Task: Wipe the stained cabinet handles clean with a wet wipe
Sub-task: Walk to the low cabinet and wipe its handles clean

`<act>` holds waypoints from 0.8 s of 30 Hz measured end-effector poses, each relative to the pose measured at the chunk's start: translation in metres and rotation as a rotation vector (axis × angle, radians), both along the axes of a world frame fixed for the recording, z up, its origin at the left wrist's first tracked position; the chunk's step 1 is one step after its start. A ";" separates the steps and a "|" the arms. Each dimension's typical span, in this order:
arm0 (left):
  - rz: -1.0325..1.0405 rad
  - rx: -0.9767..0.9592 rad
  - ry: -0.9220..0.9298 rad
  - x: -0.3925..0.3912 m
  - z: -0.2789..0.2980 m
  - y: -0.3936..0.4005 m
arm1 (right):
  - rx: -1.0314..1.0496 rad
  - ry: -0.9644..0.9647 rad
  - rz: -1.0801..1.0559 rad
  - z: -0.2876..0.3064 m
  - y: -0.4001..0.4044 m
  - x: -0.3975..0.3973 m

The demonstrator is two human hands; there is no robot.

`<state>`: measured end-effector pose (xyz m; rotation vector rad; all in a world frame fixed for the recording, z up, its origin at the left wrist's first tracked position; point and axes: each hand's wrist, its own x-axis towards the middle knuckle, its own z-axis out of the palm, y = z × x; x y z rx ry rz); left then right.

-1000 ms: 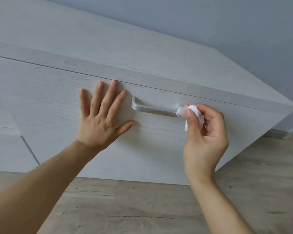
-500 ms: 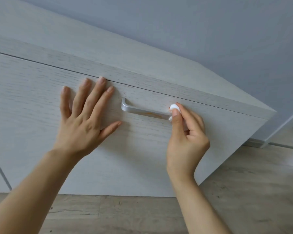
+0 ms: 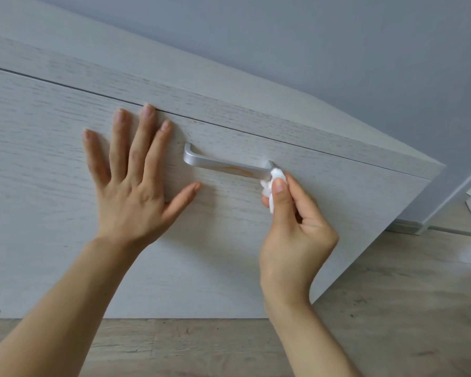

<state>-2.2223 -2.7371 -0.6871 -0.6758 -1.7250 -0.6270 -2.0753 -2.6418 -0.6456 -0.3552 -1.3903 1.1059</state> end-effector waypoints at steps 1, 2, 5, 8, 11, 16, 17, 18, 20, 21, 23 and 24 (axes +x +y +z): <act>0.001 -0.005 0.001 0.000 0.000 0.000 | 0.060 -0.013 -0.012 -0.001 0.000 0.004; 0.002 -0.008 0.001 0.000 0.000 0.000 | 0.105 -0.020 -0.037 -0.001 0.003 0.007; 0.009 -0.008 -0.007 0.000 0.001 0.000 | 0.062 0.011 -0.068 0.001 0.011 0.001; 0.007 0.002 -0.012 0.001 0.001 0.001 | 0.035 0.052 -0.029 -0.002 0.004 -0.010; -0.001 -0.001 -0.011 0.002 0.002 0.001 | 0.287 0.006 -0.109 -0.006 0.006 -0.006; 0.004 -0.006 0.000 0.000 0.002 0.000 | 0.694 -0.026 -0.278 -0.005 0.016 -0.008; 0.004 -0.007 0.000 0.000 0.002 0.000 | 0.754 -0.028 -0.313 -0.005 0.017 -0.010; 0.004 -0.007 -0.001 0.000 0.002 0.000 | 0.802 -0.027 -0.342 -0.006 0.019 -0.011; 0.004 -0.006 -0.002 0.000 0.002 0.000 | 0.839 -0.015 -0.346 -0.007 0.025 -0.010; 0.002 -0.006 -0.005 0.001 0.002 0.000 | 0.834 -0.009 -0.336 -0.007 0.027 -0.010; -0.003 -0.006 -0.006 0.000 0.002 0.001 | 0.822 0.004 -0.321 -0.006 0.024 -0.011; 0.006 -0.005 -0.002 0.000 0.001 0.001 | 0.822 0.004 -0.309 -0.006 0.022 -0.013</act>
